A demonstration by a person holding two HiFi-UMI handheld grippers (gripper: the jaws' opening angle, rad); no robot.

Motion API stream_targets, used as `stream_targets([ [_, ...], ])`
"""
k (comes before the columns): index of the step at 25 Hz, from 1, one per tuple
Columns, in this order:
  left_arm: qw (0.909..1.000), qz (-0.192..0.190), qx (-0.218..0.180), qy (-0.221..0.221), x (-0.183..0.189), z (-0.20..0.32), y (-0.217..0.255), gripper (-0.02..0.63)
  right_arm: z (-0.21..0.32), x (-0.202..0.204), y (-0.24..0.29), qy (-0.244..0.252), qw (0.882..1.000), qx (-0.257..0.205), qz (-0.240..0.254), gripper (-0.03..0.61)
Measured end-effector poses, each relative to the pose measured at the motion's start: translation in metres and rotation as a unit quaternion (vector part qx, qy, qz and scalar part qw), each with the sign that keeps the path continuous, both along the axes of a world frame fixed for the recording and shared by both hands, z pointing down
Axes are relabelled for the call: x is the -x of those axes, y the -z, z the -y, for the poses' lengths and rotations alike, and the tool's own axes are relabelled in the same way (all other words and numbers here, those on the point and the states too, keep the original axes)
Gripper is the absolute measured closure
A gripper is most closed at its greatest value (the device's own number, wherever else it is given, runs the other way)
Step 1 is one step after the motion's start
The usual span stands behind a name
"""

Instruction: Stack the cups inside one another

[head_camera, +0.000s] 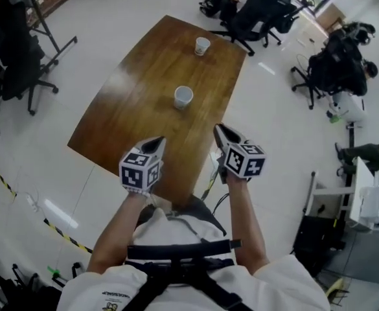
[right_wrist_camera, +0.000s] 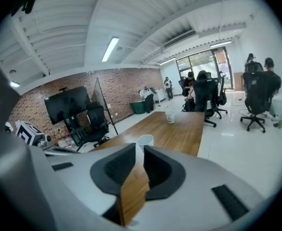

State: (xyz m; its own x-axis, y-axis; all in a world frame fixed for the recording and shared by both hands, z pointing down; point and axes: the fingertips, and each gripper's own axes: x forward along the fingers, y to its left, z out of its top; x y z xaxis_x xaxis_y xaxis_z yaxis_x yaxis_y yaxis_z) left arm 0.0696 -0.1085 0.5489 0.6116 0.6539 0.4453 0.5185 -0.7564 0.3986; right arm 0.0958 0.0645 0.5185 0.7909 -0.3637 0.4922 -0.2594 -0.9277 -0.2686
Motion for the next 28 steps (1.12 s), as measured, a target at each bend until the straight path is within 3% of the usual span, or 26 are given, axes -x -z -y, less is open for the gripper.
stream_targets([
  [6,0.9997,-0.018,0.009,-0.016,0.023,-0.007,0.015,0.621,-0.009,0.050,-0.004,-0.045,0.999,-0.030,-0.003,0.502],
  [20,0.9995,-0.021,0.021,-0.009,0.051,0.002,0.025,0.621,0.007,0.081,0.010,-0.047,0.998,-0.029,-0.021,0.502],
  [28,0.9987,-0.011,0.018,-0.047,0.077,-0.082,0.029,0.621,-0.091,0.104,0.013,-0.105,0.993,-0.039,-0.037,0.502],
])
